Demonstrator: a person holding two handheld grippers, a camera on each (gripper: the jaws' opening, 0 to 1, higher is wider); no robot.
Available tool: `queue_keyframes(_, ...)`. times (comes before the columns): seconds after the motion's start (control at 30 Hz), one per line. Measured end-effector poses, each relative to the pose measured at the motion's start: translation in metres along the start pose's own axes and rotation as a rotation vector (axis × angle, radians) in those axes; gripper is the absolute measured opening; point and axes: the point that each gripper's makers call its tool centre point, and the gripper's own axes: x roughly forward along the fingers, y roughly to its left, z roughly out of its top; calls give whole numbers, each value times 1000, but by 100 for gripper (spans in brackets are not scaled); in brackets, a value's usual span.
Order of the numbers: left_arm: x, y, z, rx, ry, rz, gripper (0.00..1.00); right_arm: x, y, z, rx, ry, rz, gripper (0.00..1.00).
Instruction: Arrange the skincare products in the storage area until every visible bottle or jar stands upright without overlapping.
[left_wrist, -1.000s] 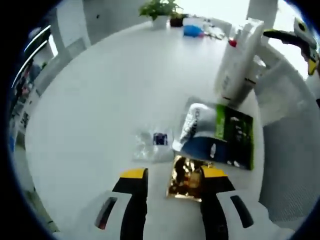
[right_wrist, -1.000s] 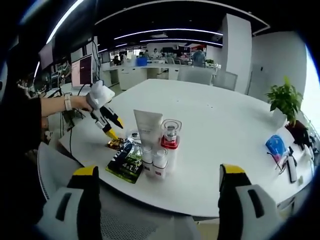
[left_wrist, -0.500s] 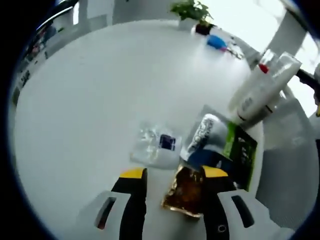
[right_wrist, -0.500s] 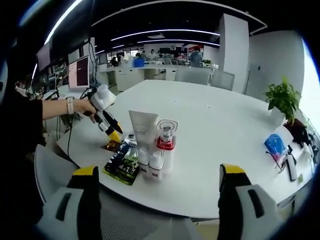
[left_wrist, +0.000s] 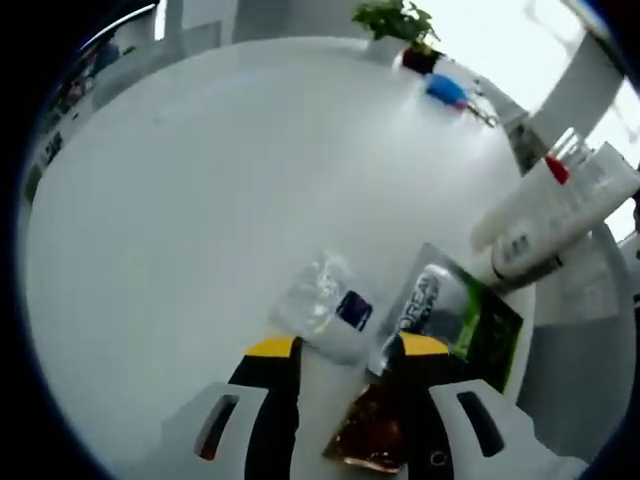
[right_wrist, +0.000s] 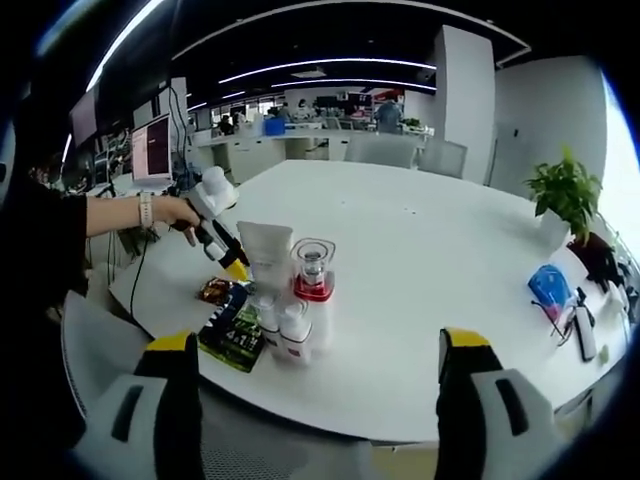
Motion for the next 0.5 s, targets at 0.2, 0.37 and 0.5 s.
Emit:
queue_keyframes(0.2,14,-6,18,45,28,24,35,-1,-10,-7,22,3,-11,100)
queue_keyframes(0.37,23,-5,30,87,54,88,35,-1,-16,-12,34,11,-21,100)
queue_keyframes(0.5,27,-4,33,155,88,138,35,0,-16,-15,39,17,-20,100)
